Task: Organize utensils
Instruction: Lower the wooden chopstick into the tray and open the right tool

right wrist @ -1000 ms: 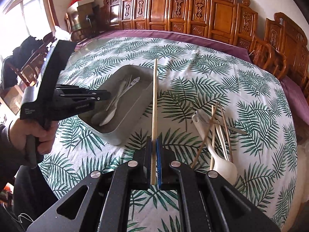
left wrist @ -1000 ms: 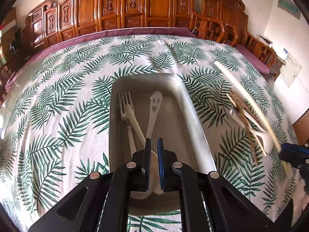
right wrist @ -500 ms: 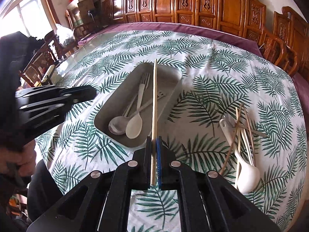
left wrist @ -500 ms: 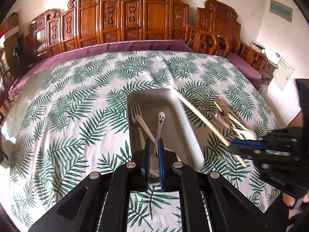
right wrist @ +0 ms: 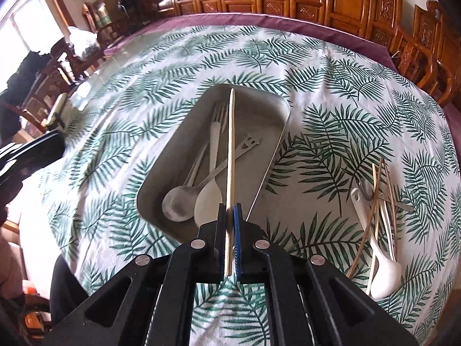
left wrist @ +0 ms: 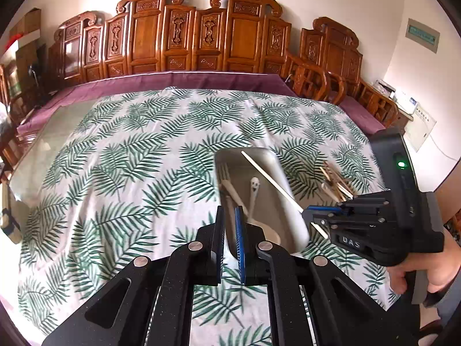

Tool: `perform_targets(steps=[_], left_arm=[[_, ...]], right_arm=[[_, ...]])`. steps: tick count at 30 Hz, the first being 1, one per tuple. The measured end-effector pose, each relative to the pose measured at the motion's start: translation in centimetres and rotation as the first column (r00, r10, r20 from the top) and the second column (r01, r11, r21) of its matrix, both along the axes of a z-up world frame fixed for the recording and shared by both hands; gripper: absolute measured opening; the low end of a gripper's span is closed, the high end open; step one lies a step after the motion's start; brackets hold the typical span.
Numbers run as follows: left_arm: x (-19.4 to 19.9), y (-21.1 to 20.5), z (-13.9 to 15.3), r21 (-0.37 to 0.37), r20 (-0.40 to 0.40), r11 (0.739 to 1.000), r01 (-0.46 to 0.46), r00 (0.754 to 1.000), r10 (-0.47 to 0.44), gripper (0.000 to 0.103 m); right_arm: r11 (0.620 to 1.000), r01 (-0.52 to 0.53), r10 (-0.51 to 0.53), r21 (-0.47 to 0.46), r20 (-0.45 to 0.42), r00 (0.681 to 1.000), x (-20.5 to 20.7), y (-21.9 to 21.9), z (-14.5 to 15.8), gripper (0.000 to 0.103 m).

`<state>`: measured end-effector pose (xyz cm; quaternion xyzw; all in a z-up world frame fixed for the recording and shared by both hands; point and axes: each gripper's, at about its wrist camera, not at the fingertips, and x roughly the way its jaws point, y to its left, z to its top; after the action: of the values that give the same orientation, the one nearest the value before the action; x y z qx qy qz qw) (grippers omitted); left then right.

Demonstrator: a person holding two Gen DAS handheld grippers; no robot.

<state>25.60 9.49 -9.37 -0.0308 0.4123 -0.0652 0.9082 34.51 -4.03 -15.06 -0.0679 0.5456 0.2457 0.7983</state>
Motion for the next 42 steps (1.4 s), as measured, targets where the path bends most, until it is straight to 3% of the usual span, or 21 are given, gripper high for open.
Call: perform_targets(steps=[11,21,23,25,31,42], left_arm=[[-0.1,1.4,0.2,0.010,0.001,1.000,-0.016,1.000,0.016,0.007],[0.2,0.4,-0.2,0.010,-0.008,1.000,-0.001,1.000,0.001,0.008],[0.3,-0.2,-0.4,0.011,-0.010,1.000,0.008,1.000,-0.008,0.009],[0.3,-1.0,-0.4,0.015,-0.007,1.000,0.021,1.000,-0.020,0.017],[0.8,-3.6,-0.7,0.022,0.001,0.998,0.061,0.998,-0.061,0.018],[2.1,-8.1,-2.4,0.006,-0.030,0.992,0.125,0.992,-0.125,0.025]], right_arm=[[1.000,-0.005,0.005,-0.005,-0.040,0.999,1.9,2.6,-1.6,0.006],[0.991,-0.050,0.053,0.122,-0.022,0.998,1.8,2.2,-0.2,0.007],[0.991,-0.053,0.053,0.123,0.000,0.999,1.5,1.3,0.5,0.007],[0.991,-0.050,0.048,0.124,0.017,0.999,1.3,0.4,1.1,0.007],[0.991,-0.031,0.022,0.131,0.073,0.997,0.7,-4.3,2.7,0.007],[0.989,0.095,-0.105,0.110,0.094,0.990,-0.7,-14.3,2.1,0.007]])
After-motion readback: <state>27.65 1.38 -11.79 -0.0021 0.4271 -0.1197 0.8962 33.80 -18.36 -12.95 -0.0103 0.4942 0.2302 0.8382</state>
